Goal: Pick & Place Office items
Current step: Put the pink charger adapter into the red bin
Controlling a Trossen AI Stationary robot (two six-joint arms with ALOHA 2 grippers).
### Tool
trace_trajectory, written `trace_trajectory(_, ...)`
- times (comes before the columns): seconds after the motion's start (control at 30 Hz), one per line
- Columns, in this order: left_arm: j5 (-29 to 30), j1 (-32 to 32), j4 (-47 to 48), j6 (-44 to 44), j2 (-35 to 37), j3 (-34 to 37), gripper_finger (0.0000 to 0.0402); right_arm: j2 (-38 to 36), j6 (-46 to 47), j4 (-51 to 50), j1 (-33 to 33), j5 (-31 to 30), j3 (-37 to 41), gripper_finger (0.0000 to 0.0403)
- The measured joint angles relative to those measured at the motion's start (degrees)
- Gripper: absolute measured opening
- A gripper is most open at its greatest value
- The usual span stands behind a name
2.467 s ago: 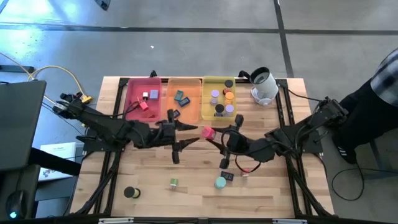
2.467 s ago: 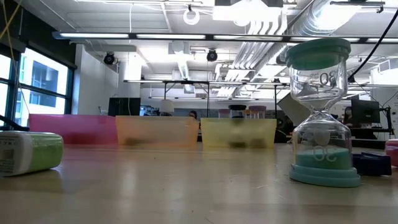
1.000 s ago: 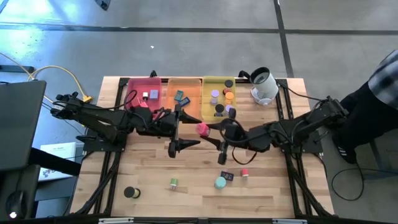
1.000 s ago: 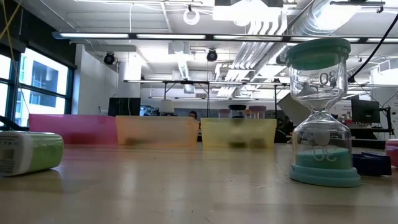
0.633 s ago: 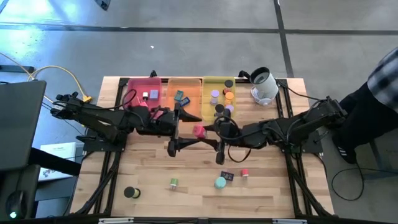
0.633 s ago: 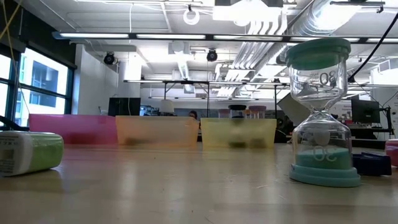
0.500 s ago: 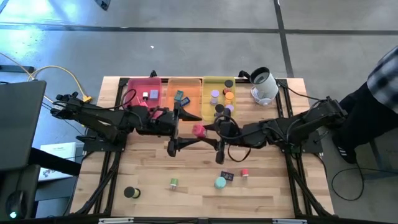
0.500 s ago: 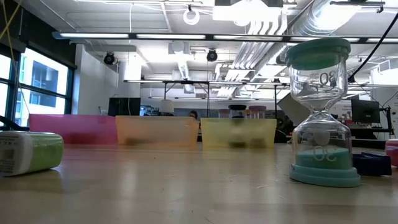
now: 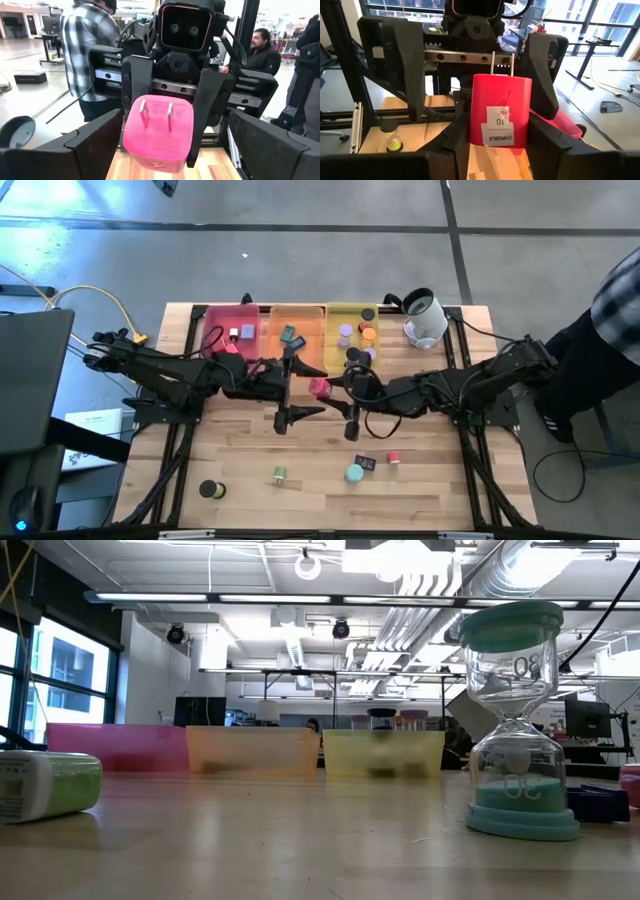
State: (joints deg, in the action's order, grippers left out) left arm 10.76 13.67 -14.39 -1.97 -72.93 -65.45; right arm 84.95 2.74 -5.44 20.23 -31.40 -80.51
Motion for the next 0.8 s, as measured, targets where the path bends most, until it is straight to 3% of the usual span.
trace_trajectory(0.33,0.0,0.0,-0.3,1.2,0.0,0.0,0.0342,0.0,-0.6,-0.4,-0.1,0.1,0.0,0.0136)
trace_trajectory(0.8,0.0,0.0,-0.3,3.9,0.0,0.0,0.0203,0.0,-1.1,-0.8,-0.1,0.4,0.0,0.0136)
